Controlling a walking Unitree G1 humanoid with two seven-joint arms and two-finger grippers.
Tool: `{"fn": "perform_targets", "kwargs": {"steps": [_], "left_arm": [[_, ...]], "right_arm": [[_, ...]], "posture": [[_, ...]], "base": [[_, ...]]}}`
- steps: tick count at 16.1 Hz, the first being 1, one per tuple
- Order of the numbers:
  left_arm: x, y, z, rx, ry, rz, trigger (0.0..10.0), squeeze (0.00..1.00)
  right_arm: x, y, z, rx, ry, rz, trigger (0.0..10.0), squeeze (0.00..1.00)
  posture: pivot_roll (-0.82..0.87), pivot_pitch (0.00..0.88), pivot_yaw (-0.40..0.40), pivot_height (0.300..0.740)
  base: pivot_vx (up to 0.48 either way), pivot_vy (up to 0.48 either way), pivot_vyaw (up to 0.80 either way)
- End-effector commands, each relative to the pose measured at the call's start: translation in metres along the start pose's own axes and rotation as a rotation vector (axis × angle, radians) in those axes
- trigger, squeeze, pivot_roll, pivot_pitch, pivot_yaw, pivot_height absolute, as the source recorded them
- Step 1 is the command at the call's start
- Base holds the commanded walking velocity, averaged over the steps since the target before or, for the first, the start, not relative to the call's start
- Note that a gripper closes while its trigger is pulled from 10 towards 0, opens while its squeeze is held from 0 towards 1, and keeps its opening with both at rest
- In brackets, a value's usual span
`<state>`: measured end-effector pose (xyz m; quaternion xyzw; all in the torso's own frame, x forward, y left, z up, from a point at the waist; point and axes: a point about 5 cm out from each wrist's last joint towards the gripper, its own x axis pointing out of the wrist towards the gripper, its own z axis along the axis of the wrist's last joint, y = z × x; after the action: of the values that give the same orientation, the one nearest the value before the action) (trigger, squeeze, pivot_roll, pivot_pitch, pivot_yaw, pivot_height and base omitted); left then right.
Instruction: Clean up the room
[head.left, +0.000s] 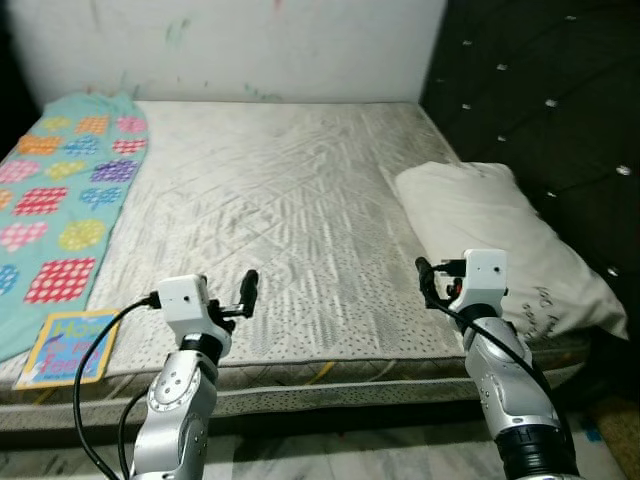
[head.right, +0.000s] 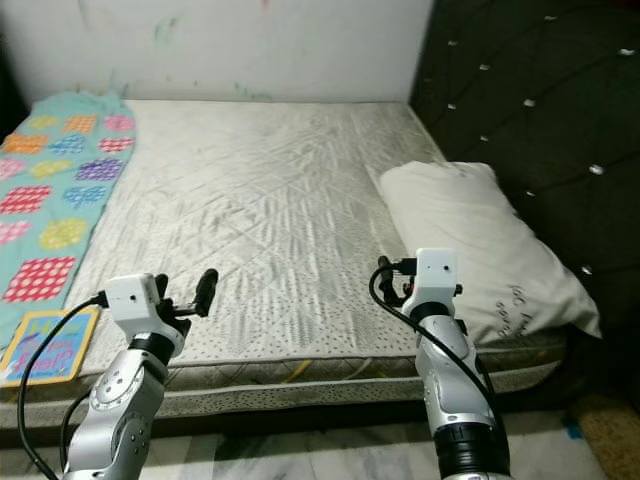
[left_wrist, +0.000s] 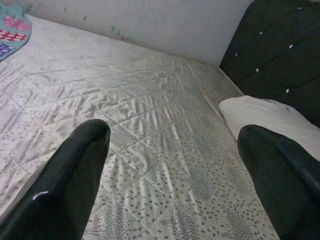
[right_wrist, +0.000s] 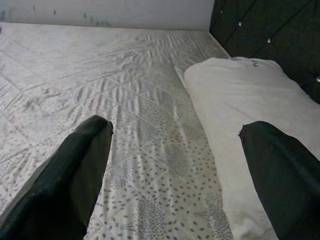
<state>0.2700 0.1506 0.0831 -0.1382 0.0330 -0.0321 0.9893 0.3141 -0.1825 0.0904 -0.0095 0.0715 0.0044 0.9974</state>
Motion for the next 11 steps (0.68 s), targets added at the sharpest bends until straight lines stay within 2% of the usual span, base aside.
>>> {"fn": "perform_targets", "kwargs": {"steps": [1,11], "left_arm": [[-0.0001,0.0033,-0.0002,0.007,0.004,0.006,10.0,0.0],[0.0003,0.003,-0.0012,0.006,0.013,0.002,10.0,0.0]], "right_arm": [[0.0002,0.0046,-0.0015,0.002,0.01,0.021,10.0,0.0],[-0.0018,0.0047,-0.0043,0.0,0.016,0.03,10.0,0.0]], "posture": [[-0.06,0.0,-0.015,0.74],[-0.06,0.0,-0.014,0.74]], "base": [[0.0,0.424,0.0],[0.0,0.47,0.0]]}}
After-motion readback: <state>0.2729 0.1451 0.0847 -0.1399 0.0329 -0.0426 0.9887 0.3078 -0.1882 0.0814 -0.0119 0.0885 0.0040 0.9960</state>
